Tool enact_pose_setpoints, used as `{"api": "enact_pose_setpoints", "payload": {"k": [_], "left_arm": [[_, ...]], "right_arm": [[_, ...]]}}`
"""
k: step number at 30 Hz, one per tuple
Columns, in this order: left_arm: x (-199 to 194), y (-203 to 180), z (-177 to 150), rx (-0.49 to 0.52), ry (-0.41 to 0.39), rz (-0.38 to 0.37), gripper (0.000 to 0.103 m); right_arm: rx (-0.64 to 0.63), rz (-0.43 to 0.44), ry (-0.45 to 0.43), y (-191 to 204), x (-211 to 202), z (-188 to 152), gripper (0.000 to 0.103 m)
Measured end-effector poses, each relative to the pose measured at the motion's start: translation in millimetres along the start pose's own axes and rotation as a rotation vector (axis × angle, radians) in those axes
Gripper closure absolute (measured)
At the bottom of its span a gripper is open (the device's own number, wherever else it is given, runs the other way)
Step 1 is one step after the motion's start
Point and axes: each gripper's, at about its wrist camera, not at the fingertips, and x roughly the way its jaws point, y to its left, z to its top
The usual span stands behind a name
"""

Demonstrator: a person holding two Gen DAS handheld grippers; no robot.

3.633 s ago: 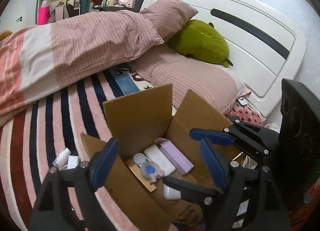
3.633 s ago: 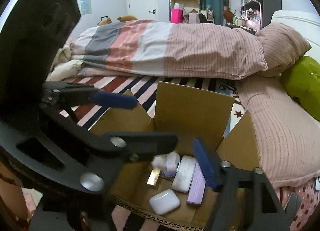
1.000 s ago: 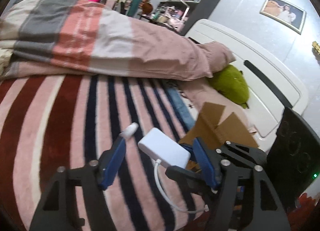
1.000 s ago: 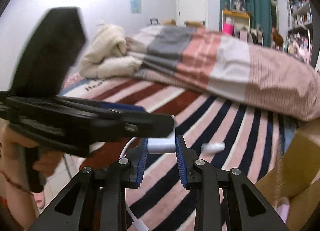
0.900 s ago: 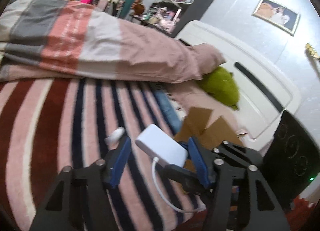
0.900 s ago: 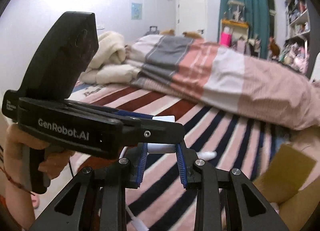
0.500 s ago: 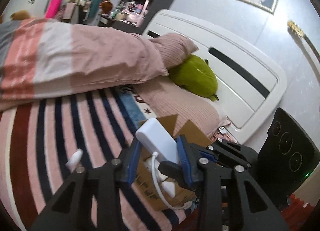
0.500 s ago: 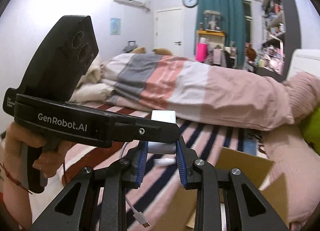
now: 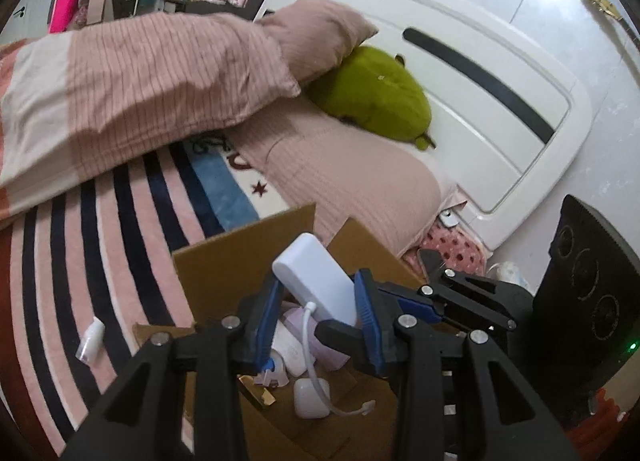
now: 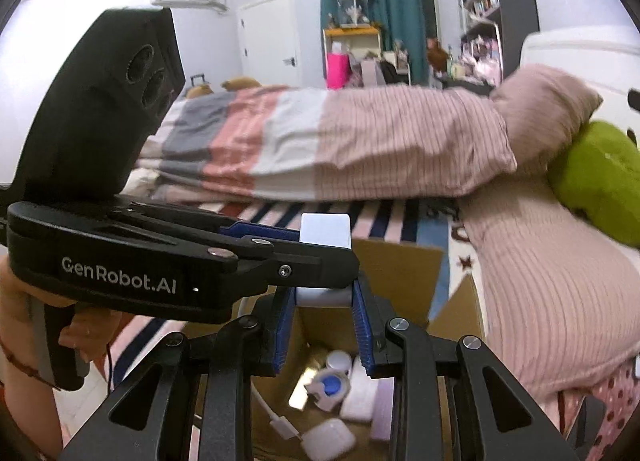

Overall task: Organize rigid objects
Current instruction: 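Carry the white adapter with the right gripper into the cardboard box and release, then move the right gripper to the white pump bottle and grasp it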

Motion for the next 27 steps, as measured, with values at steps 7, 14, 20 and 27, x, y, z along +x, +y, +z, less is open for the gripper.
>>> {"api": "enact_pose_setpoints", "payload": {"k": [7, 14, 20, 27], "left_arm": [[6, 8, -5, -0.003, 0.019, 0.074, 0.038], [-18, 16, -11, 0.008, -0.021, 0.130, 0.032], [-62, 31, -23, -0.002, -0.093, 0.197, 0.028], [-122, 65, -52, -0.053, -0.185, 0.303, 0.025]], "right_arm": [[-0.041, -0.032, 0.111, 3, 16, -10, 0.060], [-0.060, -0.036, 0.134, 11, 19, -9, 0.059], [-0.108, -0.040, 0.152, 36, 19, -1, 0.059], [-0.188, -0.005, 0.133, 90, 18, 18, 0.047]]}}
